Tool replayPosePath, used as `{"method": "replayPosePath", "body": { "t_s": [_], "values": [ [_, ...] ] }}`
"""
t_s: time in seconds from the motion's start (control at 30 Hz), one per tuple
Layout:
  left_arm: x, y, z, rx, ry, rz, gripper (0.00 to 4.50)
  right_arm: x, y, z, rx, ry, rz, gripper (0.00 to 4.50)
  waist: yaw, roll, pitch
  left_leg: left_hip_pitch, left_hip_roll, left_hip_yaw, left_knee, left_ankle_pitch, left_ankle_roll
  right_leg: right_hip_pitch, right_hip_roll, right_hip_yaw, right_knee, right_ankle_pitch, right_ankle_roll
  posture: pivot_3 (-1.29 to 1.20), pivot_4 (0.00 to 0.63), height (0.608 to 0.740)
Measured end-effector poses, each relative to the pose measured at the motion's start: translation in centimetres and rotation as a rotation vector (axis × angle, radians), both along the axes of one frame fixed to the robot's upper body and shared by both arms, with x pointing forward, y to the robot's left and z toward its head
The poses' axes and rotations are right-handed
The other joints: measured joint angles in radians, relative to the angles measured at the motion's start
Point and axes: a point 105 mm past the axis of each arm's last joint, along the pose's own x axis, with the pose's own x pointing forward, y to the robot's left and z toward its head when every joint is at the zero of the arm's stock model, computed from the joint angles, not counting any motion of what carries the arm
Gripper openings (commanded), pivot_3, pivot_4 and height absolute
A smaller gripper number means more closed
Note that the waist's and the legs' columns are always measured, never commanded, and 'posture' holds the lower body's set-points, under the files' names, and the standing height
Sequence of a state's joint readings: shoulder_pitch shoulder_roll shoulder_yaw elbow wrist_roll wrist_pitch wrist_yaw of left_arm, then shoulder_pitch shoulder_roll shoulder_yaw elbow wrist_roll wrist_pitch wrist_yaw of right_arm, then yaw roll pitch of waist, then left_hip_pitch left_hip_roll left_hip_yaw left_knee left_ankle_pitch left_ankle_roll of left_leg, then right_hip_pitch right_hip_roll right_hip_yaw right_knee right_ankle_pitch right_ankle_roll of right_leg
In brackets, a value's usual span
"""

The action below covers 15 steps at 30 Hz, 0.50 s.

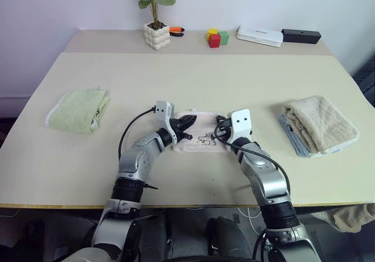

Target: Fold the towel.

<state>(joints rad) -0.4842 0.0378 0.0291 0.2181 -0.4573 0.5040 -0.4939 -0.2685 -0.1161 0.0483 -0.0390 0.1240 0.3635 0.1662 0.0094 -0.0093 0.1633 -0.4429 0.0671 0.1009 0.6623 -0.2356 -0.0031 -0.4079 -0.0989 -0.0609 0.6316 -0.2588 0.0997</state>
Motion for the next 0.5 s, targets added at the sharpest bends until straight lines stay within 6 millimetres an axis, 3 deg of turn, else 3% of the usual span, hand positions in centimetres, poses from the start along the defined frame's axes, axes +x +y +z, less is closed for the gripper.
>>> {"method": "replayPosePath", "body": {
  "t_s": [0.17,0.23,0.4,0.5],
  "values": [
    [-0.4,0.2,1.7,-0.063,-0.024,-0.023,4.41,-0.1,-0.6,0.4,0.013,-0.01,-0.003,3.37,-0.007,0.0,0.0,0.0,0.0,0.0,-0.001,0.0,0.0,-0.001,0.0,0.0,0.0,0.0,0.0,0.0,0.15,0.735],
    [-0.7,0.4,2.3,-0.056,-0.049,-0.039,4.5,0.0,-1.1,0.7,-0.002,-0.019,-0.009,4.4,-0.008,0.0,0.0,0.0,0.0,0.0,-0.001,0.0,0.0,-0.001,0.0,0.0,0.0,0.0,0.0,0.0,0.15,0.735],
    [-0.9,1.2,3.5,-0.048,-0.086,-0.037,4.5,0.4,-2.9,1.5,-0.037,-0.033,-0.044,4.46,-0.005,0.0,0.0,-0.001,0.0,0.0,-0.001,0.0,0.0,-0.001,0.0,0.0,0.0,0.0,0.0,0.0,0.15,0.735],
    [-1.4,0.8,5.4,-0.099,-0.116,-0.08,4.5,0.7,-3.0,2.1,-0.049,-0.048,-0.039,4.46,-0.005,0.0,0.001,-0.001,0.0,0.0,-0.001,0.0,0.0,-0.001,0.0,0.0,0.0,0.0,0.0,0.0,0.15,0.735]
  ]
}}
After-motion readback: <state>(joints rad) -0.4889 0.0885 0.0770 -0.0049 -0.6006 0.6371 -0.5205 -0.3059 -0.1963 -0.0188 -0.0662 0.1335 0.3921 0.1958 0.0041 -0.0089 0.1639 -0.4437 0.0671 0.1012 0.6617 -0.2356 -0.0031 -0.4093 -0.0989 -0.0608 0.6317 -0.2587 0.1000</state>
